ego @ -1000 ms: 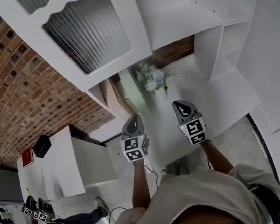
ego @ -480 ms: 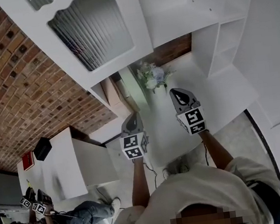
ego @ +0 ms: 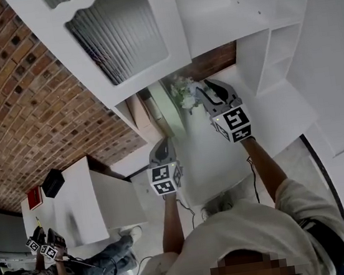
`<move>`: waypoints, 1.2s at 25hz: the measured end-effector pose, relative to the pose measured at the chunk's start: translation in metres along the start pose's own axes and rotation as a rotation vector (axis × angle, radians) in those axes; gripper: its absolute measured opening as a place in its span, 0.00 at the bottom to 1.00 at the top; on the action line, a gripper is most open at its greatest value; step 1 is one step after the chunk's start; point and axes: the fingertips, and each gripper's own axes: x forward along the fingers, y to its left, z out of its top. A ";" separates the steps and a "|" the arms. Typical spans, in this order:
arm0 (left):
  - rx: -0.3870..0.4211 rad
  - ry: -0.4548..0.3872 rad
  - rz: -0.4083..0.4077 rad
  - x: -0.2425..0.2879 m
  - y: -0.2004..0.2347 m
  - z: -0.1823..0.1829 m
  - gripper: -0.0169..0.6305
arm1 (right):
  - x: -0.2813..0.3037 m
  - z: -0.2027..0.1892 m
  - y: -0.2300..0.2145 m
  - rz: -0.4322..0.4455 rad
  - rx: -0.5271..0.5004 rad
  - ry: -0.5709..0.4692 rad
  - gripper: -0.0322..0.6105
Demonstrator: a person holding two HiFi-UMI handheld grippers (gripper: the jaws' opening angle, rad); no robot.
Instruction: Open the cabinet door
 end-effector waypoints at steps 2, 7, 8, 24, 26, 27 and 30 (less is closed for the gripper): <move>0.001 0.000 -0.001 0.000 0.001 0.001 0.07 | 0.009 0.016 -0.005 0.006 -0.010 -0.027 0.29; 0.005 -0.006 -0.005 0.003 0.002 0.005 0.07 | 0.028 0.054 -0.019 0.022 0.000 -0.092 0.49; 0.006 -0.008 -0.006 0.003 0.003 0.006 0.07 | 0.032 0.060 -0.021 0.027 0.003 -0.102 0.52; 0.008 -0.021 -0.007 0.009 0.011 0.013 0.07 | 0.092 0.074 -0.032 0.131 0.177 -0.098 0.60; 0.007 -0.021 -0.004 0.010 0.014 0.013 0.07 | 0.095 0.071 -0.030 0.157 0.188 -0.094 0.60; 0.007 -0.021 -0.004 0.010 0.015 0.012 0.07 | 0.097 0.070 -0.029 0.170 0.191 -0.093 0.60; 0.007 -0.017 -0.004 0.011 0.017 0.012 0.07 | 0.101 0.069 -0.026 0.199 0.206 -0.094 0.59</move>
